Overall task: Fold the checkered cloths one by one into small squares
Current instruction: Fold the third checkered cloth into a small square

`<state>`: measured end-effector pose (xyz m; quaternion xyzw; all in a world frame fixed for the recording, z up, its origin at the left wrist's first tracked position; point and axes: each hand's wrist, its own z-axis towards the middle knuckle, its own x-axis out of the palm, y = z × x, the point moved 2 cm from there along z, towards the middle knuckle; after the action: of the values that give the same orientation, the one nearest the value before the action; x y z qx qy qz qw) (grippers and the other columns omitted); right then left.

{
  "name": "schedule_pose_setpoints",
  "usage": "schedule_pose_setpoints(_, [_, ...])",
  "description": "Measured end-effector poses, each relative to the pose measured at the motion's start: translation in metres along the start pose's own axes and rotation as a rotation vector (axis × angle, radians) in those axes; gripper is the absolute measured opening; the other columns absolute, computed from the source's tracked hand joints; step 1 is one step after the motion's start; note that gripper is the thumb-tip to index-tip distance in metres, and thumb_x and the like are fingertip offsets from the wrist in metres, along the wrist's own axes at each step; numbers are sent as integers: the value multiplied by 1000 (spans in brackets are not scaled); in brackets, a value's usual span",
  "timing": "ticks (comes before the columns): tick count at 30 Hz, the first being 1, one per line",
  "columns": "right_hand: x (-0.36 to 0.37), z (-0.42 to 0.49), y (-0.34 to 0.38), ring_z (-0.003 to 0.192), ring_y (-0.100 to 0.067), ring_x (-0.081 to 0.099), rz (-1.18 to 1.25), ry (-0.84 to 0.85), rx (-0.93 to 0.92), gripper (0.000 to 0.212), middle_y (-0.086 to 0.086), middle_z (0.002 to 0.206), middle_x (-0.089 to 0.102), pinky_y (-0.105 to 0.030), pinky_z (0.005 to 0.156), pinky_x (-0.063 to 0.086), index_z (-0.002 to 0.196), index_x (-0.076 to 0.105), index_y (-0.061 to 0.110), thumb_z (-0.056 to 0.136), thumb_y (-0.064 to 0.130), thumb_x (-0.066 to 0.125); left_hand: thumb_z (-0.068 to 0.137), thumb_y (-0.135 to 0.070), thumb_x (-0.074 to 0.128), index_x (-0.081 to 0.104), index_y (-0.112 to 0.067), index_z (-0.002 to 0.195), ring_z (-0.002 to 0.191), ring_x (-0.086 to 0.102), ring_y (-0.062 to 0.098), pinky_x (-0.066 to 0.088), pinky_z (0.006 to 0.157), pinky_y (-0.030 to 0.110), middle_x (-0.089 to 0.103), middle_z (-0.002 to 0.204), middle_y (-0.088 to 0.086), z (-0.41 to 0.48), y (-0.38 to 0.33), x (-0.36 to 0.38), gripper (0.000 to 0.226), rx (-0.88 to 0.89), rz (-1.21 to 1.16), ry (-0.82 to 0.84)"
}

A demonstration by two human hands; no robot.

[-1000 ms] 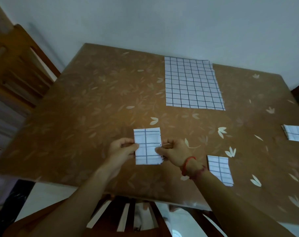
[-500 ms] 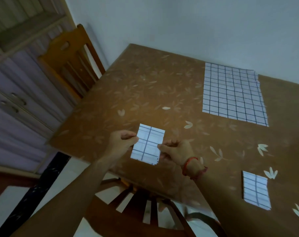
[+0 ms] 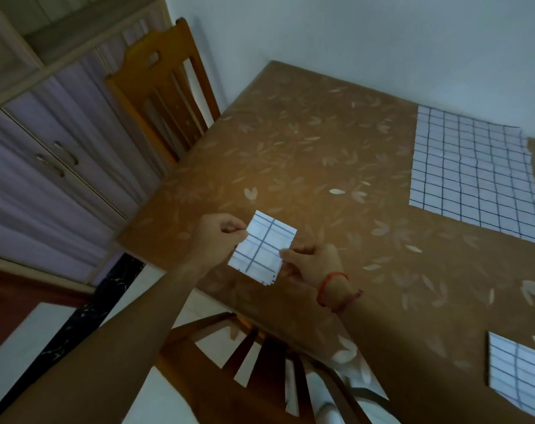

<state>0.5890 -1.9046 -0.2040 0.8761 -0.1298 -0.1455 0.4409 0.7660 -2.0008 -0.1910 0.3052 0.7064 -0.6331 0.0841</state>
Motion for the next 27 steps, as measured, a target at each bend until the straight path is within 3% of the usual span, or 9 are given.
schedule_pose_setpoints(6, [26, 44, -18, 44, -15, 63, 4, 9, 104, 12, -12, 59, 67, -28, 49, 51, 72, 67, 6, 79, 10, 75, 81, -9, 74, 74, -9, 90, 72, 68, 14, 55, 56, 20, 72, 81, 4, 35, 35, 6, 8, -50, 12, 26])
schedule_pose_setpoints(10, [37, 67, -31, 43, -12, 63, -11, -9, 149, 10, -10, 64, 68, -22, 41, 47, 79, 66, 5, 80, 9, 75, 79, -9, 75, 74, -12, 84, 68, 69, 17, 60, 62, 36, 71, 76, 5, 53, 60, 15, 6, -66, 30, 41])
schedule_pose_setpoints(13, [43, 81, -36, 39, -7, 61, -30, 8, 185, 11, -8, 65, 67, -20, 39, 48, 77, 63, 8, 83, 10, 72, 79, -9, 75, 73, -15, 80, 68, 69, 19, 60, 63, 41, 70, 74, 4, 64, 75, 21, 7, -80, 49, 52])
schedule_pose_setpoints(18, [50, 97, -42, 37, -7, 59, -36, -3, 204, 10, -9, 66, 66, -19, 38, 48, 79, 62, 7, 85, 9, 70, 79, -12, 75, 73, -17, 82, 72, 65, 10, 58, 67, 34, 67, 73, -9, 77, 88, 28, 6, -60, 107, 54])
schedule_pose_setpoints(23, [53, 105, -45, 39, -10, 60, -44, -26, 224, 13, -10, 67, 67, -20, 38, 48, 90, 63, 1, 84, 10, 71, 81, -14, 74, 75, -16, 84, 69, 60, -1, 46, 61, 16, 62, 71, -19, 81, 89, 31, 4, 14, 188, 38])
schedule_pose_setpoints(27, [53, 108, -47, 42, -13, 62, -50, -49, 219, 20, -14, 70, 68, -21, 38, 49, 97, 64, -5, 83, 8, 72, 82, -17, 73, 75, -17, 88, 73, 62, 2, 52, 67, 22, 65, 76, -14, 82, 92, 34, 7, 27, 210, 28])
